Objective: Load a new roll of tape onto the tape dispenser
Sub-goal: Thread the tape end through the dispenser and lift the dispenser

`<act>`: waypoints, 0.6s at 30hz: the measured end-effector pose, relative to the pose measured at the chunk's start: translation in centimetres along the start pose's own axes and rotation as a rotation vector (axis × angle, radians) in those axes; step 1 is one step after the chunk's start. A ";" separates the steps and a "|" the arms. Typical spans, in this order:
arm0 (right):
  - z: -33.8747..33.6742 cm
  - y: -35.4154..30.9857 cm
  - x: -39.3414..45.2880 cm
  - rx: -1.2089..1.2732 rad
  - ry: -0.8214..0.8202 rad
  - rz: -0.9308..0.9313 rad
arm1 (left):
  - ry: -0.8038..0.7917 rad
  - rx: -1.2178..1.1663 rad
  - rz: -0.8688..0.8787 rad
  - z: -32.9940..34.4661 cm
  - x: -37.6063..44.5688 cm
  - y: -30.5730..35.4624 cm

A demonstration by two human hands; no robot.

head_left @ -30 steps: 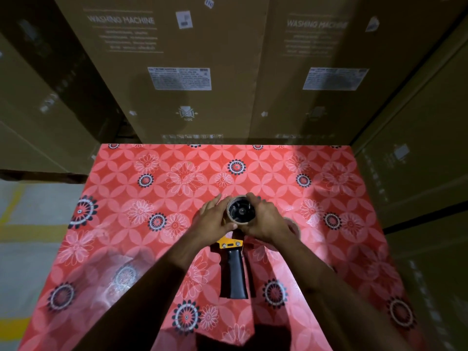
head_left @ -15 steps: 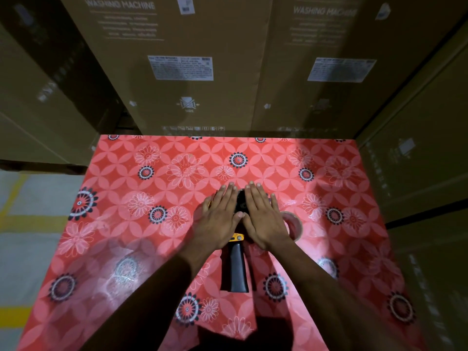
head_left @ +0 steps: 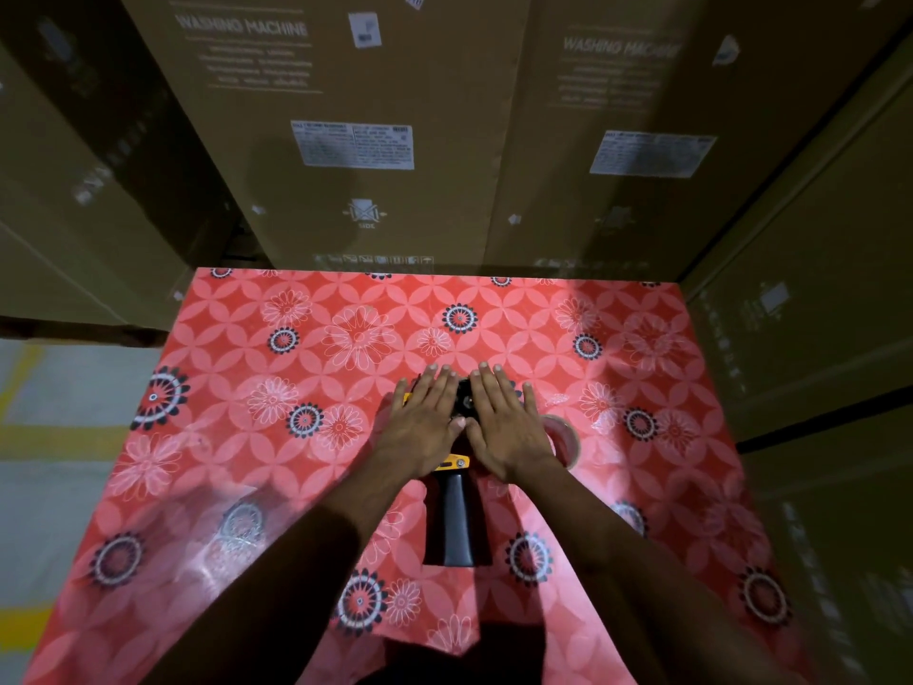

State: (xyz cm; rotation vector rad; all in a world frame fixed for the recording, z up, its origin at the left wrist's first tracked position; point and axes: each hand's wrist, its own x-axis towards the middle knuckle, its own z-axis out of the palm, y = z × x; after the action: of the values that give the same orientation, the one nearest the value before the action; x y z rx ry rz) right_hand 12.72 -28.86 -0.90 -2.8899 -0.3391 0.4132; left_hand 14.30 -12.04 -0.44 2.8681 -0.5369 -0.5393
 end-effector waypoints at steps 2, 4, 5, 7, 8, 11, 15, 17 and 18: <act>-0.2 -0.4 -0.8 0.021 0.041 -0.002 | 0.043 -0.190 0.010 -0.1 -0.9 -1.0; -0.1 -1.5 -2.5 0.102 0.129 -0.005 | 0.138 -0.349 -0.041 0.2 -2.6 -2.2; -0.1 -2.2 -3.6 0.131 0.181 -0.011 | 0.181 -0.378 -0.072 0.6 -3.8 -2.8; 0.5 -3.9 -5.6 0.114 0.293 -0.018 | 0.206 -0.390 -0.107 1.6 -6.1 -3.8; 0.7 -4.8 -6.5 0.094 0.321 -0.012 | 0.191 -0.388 -0.101 2.1 -7.1 -4.2; 2.1 -7.1 -8.2 0.106 0.276 0.013 | 0.128 -0.373 -0.040 3.1 -8.9 -4.9; 4.0 -8.3 -9.0 0.114 0.057 0.020 | 0.087 -0.307 0.011 3.1 -9.6 -5.5; 4.4 -8.4 -9.0 0.138 -0.001 0.039 | 0.077 -0.332 0.018 2.7 -9.7 -5.5; 4.4 -8.5 -9.0 0.138 -0.004 0.044 | 0.072 -0.342 0.024 2.6 -9.8 -5.5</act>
State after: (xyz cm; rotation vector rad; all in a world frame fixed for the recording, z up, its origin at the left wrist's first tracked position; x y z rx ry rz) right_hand 1.37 -22.29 -0.85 -2.7663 -0.2383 0.4313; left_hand 6.50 -3.54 -0.94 2.5423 -0.4202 -0.4697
